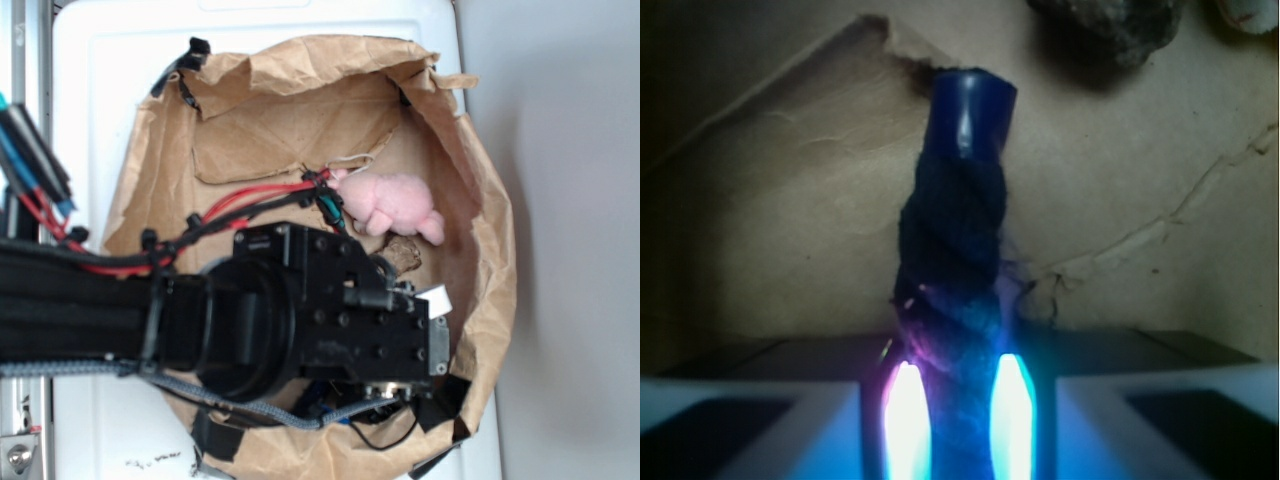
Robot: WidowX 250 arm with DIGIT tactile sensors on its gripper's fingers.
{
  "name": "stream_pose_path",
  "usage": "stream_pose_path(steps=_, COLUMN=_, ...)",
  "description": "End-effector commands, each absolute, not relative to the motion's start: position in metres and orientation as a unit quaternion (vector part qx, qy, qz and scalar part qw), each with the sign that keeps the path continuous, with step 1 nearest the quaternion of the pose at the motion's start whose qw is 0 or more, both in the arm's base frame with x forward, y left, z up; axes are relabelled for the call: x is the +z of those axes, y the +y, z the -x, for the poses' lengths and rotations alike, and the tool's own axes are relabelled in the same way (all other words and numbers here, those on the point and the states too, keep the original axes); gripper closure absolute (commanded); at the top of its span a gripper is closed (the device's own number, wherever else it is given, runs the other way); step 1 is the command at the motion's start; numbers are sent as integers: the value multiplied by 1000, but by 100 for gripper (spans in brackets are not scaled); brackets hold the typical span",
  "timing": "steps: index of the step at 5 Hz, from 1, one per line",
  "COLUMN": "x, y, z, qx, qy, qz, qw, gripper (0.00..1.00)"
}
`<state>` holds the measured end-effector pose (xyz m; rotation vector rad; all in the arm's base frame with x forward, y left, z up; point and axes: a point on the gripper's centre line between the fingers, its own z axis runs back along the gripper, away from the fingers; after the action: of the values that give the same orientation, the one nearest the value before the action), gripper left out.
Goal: Grab the blue rope.
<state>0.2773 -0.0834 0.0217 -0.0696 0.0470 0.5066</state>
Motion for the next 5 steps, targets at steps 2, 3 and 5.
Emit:
stream_pose_path(steps=2, x=87, y=-44, z=-283, qx=291, qy=-26, qz=105, qw=951, gripper=100)
stream_pose_path(steps=3, x=100, y=-40, z=-285, qx=299, qy=-28, qz=112, qw=947, gripper=100)
stream_pose_path(steps=5, x=120, y=-35, z=-280, qx=304, qy=-35, qz=126, qw=944, gripper=100)
